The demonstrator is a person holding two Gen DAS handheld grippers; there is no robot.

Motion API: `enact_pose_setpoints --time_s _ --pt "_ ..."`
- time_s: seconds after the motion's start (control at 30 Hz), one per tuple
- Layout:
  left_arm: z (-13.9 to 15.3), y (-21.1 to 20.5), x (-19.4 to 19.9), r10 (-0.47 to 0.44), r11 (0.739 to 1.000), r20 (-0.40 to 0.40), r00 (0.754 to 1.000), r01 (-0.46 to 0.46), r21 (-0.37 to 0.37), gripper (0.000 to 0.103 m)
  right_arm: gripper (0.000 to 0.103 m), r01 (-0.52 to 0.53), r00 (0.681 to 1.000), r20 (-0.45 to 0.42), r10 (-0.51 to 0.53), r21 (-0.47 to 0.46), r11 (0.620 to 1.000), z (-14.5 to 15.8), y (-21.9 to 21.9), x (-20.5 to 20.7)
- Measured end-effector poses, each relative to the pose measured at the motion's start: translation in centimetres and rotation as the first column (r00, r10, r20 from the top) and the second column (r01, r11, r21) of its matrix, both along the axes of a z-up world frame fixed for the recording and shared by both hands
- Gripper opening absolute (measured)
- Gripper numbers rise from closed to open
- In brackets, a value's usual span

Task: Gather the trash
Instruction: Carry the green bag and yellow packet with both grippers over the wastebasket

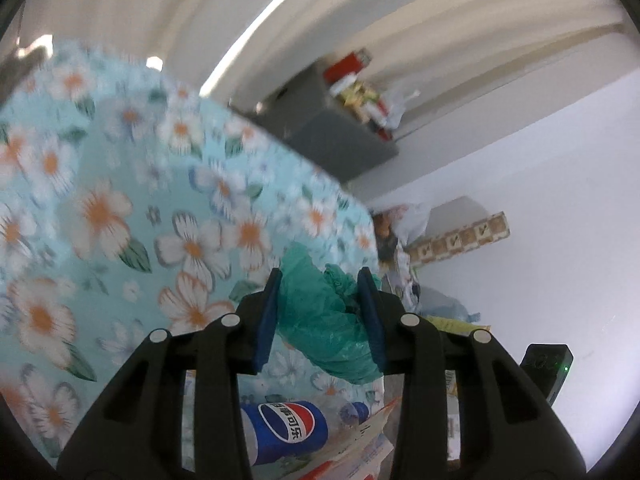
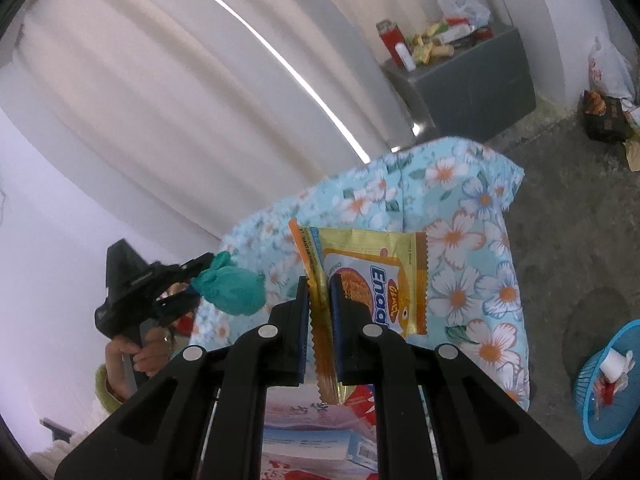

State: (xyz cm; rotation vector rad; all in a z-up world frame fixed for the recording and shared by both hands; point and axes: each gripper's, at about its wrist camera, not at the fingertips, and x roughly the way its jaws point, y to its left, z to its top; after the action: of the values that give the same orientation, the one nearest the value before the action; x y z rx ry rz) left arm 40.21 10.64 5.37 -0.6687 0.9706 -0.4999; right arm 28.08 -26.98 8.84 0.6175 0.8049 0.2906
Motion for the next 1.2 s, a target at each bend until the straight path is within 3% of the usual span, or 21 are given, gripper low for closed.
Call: enact_pose_setpoints --time_s 0.3,0.6,0.9,1.2 --pt "6.2 0.9 -6.1 0.024 0.999 0.225 0.974 -0.034 0.042 0.035 0.01 0.044 0.994 0.098 -0.047 0.032 0.999 2.9 -1.4 -4.3" --pt "9.1 -2.8 -12.7 -0.045 0.997 0.359 0.932 0.018 0.076 0.035 0.01 0.085 0.984 0.151 -0.089 0.035 0.996 4.1 -2.0 -10.1" --pt "8.6 -8.9 -17.4 -0.168 0.985 0.376 0.911 0.136 0.109 0.035 0.01 0.161 0.971 0.167 -0.172 0.074 0.984 3.4 -4.3 -15.9" --pt "7.8 -16.0 -21.3 -0.305 0.95 0.39 0.869 0.25 0.186 0.035 0.01 0.267 0.945 0.161 -0.283 0.117 0.957 1.8 -7.3 -21.4"
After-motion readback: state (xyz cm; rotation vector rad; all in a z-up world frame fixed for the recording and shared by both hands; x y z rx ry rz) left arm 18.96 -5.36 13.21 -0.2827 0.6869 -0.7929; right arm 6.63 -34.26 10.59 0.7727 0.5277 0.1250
